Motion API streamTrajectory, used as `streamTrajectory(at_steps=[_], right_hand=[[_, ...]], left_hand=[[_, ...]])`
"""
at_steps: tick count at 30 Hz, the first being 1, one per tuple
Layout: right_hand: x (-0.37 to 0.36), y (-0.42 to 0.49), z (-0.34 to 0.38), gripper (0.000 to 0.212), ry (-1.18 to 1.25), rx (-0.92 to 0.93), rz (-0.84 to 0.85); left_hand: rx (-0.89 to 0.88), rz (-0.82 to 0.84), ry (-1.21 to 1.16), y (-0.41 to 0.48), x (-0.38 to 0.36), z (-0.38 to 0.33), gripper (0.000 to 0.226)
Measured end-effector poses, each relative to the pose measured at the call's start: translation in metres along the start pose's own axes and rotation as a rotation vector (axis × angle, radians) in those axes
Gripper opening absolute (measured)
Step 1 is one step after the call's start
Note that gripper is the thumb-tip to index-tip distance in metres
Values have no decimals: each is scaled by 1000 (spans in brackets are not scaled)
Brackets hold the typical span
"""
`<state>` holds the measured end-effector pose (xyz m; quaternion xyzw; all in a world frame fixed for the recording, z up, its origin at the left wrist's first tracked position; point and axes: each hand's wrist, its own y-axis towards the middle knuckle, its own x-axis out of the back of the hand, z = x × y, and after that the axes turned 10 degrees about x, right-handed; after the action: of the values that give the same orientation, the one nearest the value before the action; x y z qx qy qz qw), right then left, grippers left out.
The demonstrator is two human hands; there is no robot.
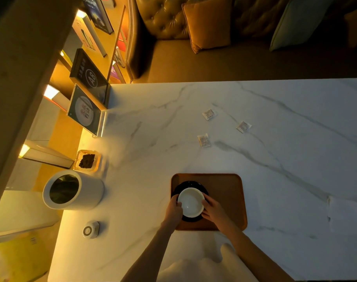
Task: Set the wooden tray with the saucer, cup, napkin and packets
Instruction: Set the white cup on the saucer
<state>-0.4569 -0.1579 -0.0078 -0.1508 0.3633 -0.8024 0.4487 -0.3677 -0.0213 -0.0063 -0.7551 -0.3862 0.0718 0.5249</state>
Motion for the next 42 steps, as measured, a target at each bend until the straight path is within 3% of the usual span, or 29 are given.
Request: streamTrajectory(at_steps=[4, 9, 42], right_hand=[[-3, -2, 3, 41, -175, 120, 40], [-2, -1, 2, 39, -265, 144, 34], [0, 1, 2, 40, -272, 101, 7]], left_hand=[[1, -11, 1, 1, -1, 1, 43], [3, -6, 13, 1, 0, 0, 43], [15, 35, 37, 1, 8, -6, 44]])
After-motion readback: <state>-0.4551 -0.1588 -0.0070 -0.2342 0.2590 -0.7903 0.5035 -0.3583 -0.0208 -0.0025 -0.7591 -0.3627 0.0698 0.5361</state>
